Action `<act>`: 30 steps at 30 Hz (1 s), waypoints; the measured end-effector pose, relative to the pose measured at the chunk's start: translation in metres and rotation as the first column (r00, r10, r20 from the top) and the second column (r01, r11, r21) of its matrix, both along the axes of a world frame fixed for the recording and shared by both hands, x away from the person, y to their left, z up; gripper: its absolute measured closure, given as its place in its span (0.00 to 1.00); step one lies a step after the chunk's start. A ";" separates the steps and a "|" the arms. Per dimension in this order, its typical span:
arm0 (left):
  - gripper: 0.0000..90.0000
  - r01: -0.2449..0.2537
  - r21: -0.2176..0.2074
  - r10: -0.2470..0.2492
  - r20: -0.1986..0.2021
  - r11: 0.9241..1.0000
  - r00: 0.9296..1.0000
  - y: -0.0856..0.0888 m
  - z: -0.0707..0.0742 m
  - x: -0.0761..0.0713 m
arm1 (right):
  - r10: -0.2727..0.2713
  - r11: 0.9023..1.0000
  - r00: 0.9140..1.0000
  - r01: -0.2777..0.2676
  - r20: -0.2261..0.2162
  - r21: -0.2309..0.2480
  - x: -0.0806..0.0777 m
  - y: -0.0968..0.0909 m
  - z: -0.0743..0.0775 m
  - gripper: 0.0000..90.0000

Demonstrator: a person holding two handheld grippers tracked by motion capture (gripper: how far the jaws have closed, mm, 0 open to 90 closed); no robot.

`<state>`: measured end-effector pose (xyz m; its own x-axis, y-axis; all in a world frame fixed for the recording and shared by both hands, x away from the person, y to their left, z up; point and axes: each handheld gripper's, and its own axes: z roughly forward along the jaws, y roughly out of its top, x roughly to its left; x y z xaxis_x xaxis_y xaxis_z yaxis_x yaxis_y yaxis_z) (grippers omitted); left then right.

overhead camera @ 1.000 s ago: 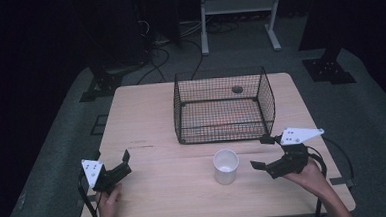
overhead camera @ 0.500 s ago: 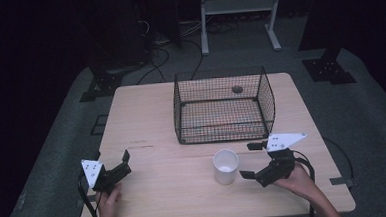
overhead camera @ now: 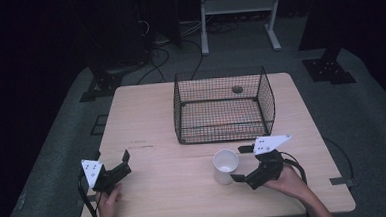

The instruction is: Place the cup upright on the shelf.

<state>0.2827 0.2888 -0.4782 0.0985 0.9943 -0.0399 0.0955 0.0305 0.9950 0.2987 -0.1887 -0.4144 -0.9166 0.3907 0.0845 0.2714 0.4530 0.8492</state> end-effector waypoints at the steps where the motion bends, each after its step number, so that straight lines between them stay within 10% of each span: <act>1: 0.00 0.001 0.000 -0.001 0.000 1.000 1.000 0.000 0.000 0.000 | 0.001 1.000 1.000 -0.001 0.002 0.001 0.000 0.001 0.000 0.03; 22: 0.00 0.001 0.000 -0.001 0.001 1.000 1.000 0.000 0.000 0.000 | 0.017 0.999 1.000 -0.017 -0.006 -0.036 0.011 0.022 -0.013 0.03; 30: 0.00 0.002 -0.003 -0.002 0.002 1.000 1.000 0.000 0.000 0.000 | 0.015 0.999 1.000 -0.016 -0.013 -0.033 0.014 0.021 -0.013 0.18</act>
<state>0.2827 0.2888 -0.4783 0.1009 0.9940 -0.0425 0.0936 0.0330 0.9951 0.3124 -0.1678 -0.4279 -0.9215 0.3793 0.0833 0.2746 0.4847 0.8305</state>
